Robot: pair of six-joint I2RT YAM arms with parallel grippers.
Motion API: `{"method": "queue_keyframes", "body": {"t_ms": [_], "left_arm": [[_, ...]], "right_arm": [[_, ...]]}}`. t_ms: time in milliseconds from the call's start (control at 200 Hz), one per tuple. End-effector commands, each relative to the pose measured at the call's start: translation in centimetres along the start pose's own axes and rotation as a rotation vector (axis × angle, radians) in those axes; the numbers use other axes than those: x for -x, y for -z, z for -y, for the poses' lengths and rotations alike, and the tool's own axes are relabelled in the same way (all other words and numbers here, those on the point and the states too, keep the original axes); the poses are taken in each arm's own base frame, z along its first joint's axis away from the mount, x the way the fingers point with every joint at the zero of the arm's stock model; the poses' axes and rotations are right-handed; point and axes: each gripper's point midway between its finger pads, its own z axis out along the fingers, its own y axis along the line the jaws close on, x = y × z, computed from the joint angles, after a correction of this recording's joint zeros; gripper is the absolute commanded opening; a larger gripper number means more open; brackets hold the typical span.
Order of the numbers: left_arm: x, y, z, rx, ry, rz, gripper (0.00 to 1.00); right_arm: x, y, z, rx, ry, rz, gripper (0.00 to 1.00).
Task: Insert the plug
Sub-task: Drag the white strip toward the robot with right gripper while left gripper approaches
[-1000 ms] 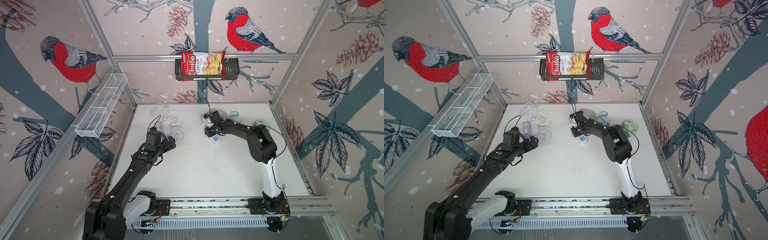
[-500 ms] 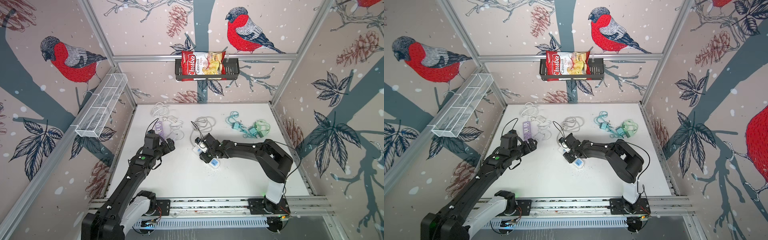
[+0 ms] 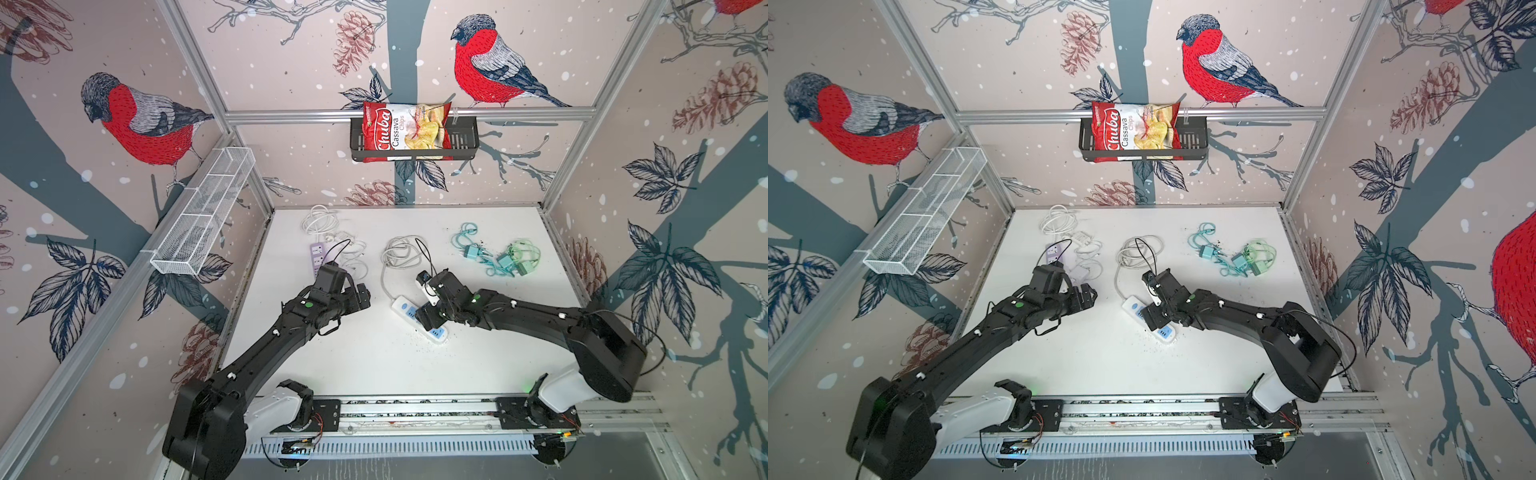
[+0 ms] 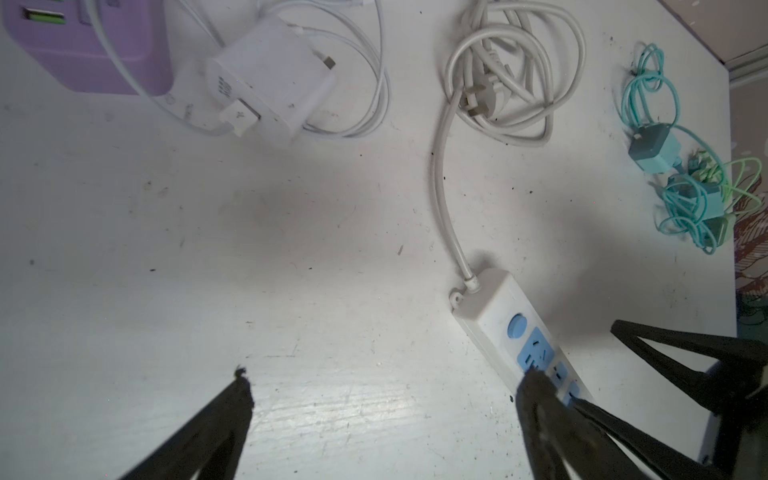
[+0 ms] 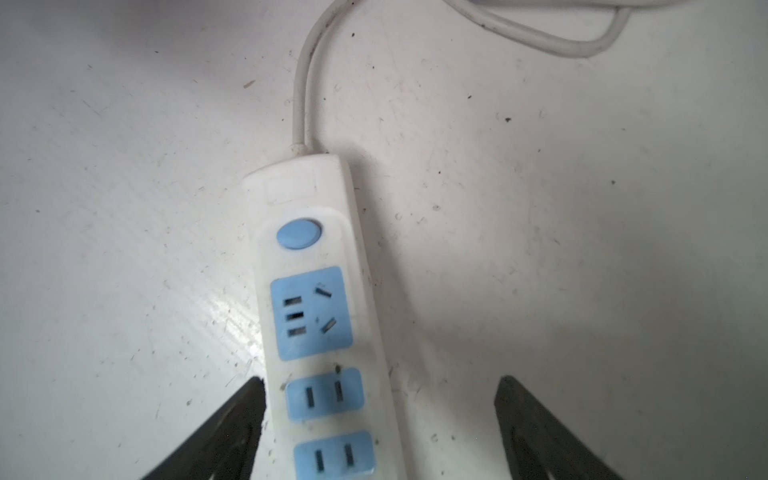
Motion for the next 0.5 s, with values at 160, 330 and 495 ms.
{"method": "queue_keyframes", "body": {"t_ms": [160, 330, 495], "left_arm": [[2.1, -2.5, 4.5, -0.036, -0.086, 0.026, 0.98], [4.7, -4.8, 7.4, -0.06, -0.167, 0.035, 0.97], [6.0, -8.3, 10.5, -0.15, -0.22, 0.006, 0.96]], "right_arm": [[-1.8, 1.3, -0.1, -0.014, -0.139, 0.063, 0.89], [-5.2, 1.0, 2.2, -0.138, -0.296, -0.002, 0.89], [-6.6, 1.4, 1.3, -0.103, -0.363, 0.019, 0.89]]}}
